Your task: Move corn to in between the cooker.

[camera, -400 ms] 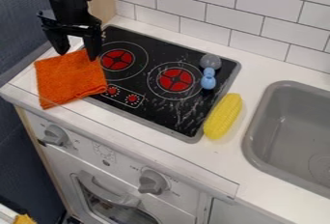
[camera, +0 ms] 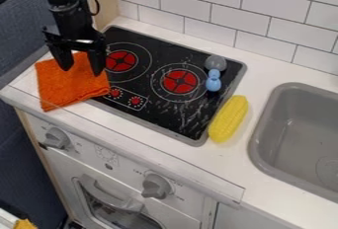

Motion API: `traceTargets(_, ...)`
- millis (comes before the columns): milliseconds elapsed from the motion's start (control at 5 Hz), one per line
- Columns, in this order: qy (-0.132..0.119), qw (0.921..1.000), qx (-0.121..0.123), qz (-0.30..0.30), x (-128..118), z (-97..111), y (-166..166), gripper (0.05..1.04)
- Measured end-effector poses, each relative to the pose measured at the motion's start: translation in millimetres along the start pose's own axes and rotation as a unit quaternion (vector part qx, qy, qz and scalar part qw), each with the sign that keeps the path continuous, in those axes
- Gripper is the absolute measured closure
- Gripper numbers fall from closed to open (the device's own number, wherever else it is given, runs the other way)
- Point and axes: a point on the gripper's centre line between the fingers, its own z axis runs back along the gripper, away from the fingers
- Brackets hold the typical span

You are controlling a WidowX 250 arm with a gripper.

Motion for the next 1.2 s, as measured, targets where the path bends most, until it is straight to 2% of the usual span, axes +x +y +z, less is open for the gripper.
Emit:
traceTargets(200,-0.024,0.9996,0.004,-0.014,-6,18,-12,0.084)
traceTargets(400,-0.035,0.9986,-0.004,-0.040,-16,28,-40,0.084)
traceTargets(600,-0.034,0.9965,-0.023,-0.073,-24,30,-84,0.084)
traceTargets(800,-0.038,0.9928,-0.030,-0.110,-31,42,-119,0.084)
traceTargets(1000,-0.038,0.9868,-0.061,-0.145,-40,55,-165,0.084)
traceTargets(1200,-0.028,0.9853,-0.058,-0.158,-46,47,-198,0.084)
